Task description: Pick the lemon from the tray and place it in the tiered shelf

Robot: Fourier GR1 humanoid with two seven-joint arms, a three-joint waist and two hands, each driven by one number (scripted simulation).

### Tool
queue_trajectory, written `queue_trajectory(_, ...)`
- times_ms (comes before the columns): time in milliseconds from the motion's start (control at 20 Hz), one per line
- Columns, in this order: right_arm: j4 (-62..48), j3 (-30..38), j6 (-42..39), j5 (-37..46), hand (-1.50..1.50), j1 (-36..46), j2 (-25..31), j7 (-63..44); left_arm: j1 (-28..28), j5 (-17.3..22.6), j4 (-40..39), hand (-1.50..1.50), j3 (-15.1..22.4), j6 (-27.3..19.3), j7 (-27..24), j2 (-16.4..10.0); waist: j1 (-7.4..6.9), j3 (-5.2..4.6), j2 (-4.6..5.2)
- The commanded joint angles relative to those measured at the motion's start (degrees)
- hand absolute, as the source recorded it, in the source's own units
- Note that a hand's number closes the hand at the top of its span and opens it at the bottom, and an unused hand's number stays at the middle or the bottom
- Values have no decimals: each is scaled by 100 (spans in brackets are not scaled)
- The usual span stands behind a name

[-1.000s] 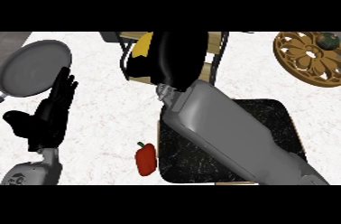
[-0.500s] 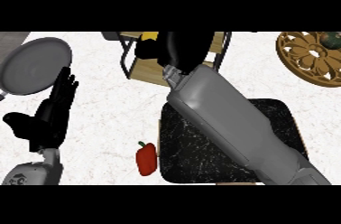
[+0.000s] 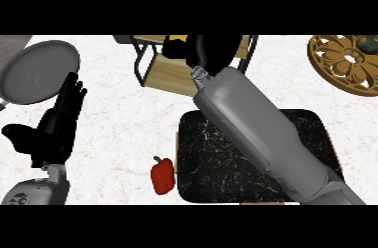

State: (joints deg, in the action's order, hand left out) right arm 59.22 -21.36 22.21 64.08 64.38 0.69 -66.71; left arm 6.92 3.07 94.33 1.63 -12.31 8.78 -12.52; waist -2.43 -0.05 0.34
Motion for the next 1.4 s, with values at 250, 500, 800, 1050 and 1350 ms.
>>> queue_trajectory(250,-723,398,1629,-12,150,64,-66,-870,66,-113,-70,0,26,-50,-19,63,-35,2,25)
queue_trajectory(500,-1261,746,1850,-842,-150,96,-66,-124,42,-6,-61,0,-16,91,-119,59,-56,2,29)
queue_trajectory(800,-1975,1113,2279,-1449,-150,576,-66,814,53,99,94,0,-206,164,55,-56,-37,3,30)
queue_trajectory(1050,-1765,855,2918,-1567,-150,575,-68,1000,-39,33,39,0,-191,188,-42,-17,34,3,5)
queue_trajectory(1350,-1318,1006,3154,-972,-150,703,-68,118,-285,-103,184,0,-147,22,14,93,200,3,-66)
